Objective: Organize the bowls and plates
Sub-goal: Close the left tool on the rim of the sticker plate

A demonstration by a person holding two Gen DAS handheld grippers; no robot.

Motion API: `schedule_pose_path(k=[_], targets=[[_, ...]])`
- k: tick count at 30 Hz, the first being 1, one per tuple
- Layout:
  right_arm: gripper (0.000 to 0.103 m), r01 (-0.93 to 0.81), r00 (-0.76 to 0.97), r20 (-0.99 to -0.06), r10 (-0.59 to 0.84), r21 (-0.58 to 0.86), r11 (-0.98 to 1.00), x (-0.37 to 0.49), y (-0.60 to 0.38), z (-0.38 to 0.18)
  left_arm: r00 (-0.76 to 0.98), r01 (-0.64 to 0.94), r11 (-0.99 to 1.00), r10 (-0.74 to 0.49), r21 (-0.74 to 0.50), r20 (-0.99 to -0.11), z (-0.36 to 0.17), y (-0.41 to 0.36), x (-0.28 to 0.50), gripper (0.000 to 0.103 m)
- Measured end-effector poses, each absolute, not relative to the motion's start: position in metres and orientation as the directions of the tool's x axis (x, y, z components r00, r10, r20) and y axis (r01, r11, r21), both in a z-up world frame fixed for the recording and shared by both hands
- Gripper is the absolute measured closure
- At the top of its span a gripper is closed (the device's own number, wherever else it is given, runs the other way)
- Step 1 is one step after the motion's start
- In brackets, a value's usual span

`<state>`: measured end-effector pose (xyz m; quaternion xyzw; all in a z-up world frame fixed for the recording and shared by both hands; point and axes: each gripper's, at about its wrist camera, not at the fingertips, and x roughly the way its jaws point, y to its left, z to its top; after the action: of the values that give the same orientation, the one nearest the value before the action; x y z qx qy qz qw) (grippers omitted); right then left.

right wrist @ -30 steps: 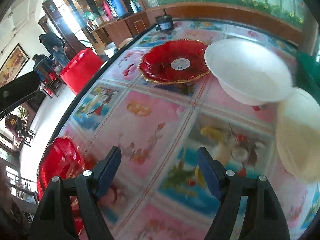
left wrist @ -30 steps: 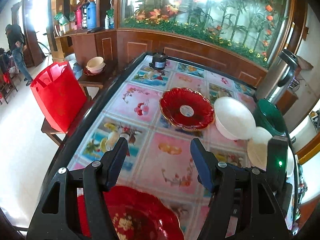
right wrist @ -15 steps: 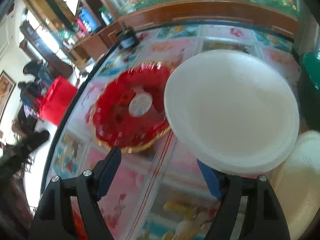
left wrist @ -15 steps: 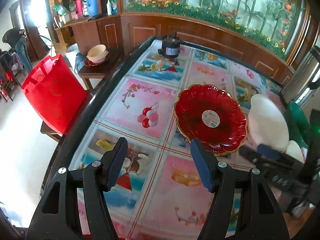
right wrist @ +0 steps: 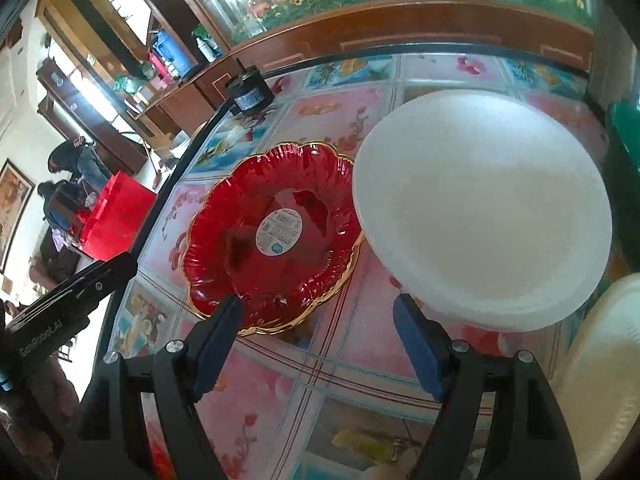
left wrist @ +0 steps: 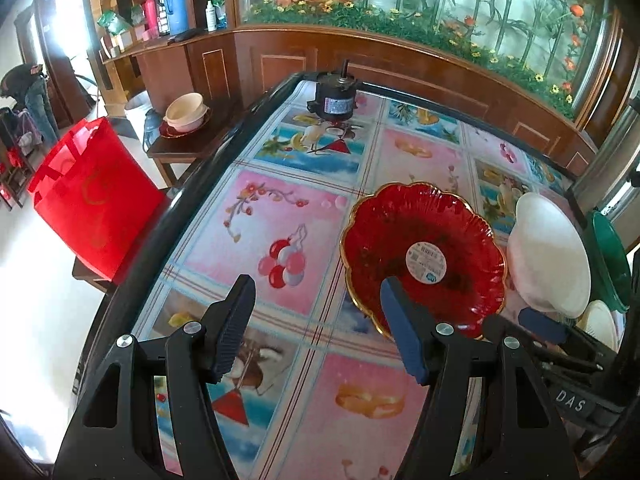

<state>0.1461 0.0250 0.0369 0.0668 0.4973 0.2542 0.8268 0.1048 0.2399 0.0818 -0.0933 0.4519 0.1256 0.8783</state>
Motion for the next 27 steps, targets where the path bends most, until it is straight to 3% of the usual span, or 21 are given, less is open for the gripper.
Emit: schedule_pose_path(k=[21,27], targets=[[0.029,-0.336,0.382,-0.787,0.484,0.369,0.867,0.159,0.026,0.029,0.535,-0.295,0.952,0.098,-0.077,-0.839,0.055,0.246,0.146,0.037],[0.044,-0.329,0.376,-0.786,0.491,0.382,0.864,0.160,0.025,0.028,0.534,-0.290,0.948,0.048,-0.130,-0.844,0.050,0.250,0.156,0.037]])
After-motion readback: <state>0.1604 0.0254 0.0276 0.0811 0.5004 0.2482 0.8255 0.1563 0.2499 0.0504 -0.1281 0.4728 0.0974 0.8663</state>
